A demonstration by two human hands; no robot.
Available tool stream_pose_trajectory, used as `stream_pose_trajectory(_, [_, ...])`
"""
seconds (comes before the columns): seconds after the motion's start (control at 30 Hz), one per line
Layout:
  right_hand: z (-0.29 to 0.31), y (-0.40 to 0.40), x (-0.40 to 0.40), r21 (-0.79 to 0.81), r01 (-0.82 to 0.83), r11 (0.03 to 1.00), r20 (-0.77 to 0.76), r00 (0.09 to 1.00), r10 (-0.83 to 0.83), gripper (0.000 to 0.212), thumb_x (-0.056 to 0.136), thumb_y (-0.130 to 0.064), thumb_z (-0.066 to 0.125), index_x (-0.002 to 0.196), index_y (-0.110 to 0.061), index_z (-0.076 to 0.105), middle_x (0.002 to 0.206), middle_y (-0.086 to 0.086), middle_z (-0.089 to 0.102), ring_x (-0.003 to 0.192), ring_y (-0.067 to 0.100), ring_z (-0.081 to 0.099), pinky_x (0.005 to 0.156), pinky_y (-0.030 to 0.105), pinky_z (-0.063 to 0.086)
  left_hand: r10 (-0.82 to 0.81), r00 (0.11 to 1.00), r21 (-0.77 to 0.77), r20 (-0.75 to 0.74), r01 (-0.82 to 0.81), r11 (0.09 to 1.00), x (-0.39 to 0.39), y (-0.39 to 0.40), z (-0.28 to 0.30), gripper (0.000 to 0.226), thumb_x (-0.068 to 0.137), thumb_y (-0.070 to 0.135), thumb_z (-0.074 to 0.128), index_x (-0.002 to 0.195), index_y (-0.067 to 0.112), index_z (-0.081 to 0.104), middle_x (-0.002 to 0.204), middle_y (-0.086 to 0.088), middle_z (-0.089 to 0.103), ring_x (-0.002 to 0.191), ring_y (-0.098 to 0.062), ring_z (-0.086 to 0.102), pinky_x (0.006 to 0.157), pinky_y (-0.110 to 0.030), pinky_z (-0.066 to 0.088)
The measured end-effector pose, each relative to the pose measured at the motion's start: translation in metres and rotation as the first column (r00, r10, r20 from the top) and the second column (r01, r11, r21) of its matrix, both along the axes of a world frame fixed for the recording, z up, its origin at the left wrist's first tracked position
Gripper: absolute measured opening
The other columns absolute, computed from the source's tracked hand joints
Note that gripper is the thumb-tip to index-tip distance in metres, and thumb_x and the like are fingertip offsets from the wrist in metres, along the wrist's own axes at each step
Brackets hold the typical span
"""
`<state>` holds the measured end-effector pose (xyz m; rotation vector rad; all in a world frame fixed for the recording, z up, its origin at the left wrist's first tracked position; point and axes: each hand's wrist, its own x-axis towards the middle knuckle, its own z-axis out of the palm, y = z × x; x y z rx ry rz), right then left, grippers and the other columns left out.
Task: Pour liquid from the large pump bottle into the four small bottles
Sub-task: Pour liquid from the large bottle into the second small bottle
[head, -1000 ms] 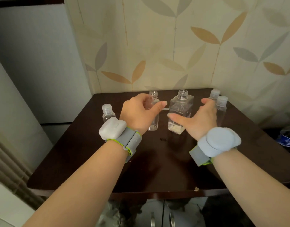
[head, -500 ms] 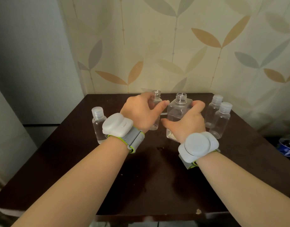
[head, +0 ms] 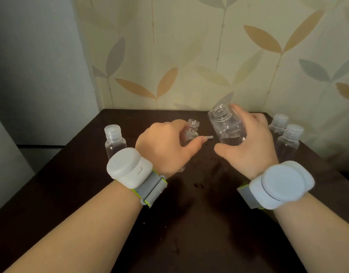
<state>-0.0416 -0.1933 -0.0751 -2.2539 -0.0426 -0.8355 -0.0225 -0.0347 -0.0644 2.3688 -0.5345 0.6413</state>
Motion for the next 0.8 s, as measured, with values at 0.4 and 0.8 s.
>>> stream_pose_trajectory(0.4, [-0.006, 0.002, -0.005, -0.093, 0.004, 0.996, 0.183, 0.983, 0.013, 0.060, 0.061, 0.002, 0.076, 0.117, -0.008, 0.057, 0.097, 0.003, 0.053, 0.086, -0.005, 0.036, 0.074, -0.006, 0.025, -0.107, 0.992, -0.005, -0.068, 0.107, 0.994, -0.003, 0.011, 0.002, 0.040, 0.071, 0.054, 0.062, 0.090, 0.019, 0.068, 0.057, 0.012, 0.053, 0.071, -0.018, 0.061, 0.072, -0.031, 0.048])
stream_pose_trajectory(0.8, [-0.005, 0.006, -0.009, -0.193, 0.064, 0.979, 0.232, 0.973, -0.018, 0.053, 0.057, 0.005, 0.070, 0.107, -0.008, 0.062, 0.094, 0.011, 0.065, 0.087, 0.032, 0.058, 0.074, 0.024, 0.036, -0.336, 0.935, -0.031, -0.118, 0.335, 0.942, -0.003, 0.013, -0.002, 0.056, 0.055, 0.068, 0.066, 0.089, 0.024, 0.072, 0.062, -0.001, 0.066, 0.060, -0.009, 0.059, 0.067, -0.028, 0.047])
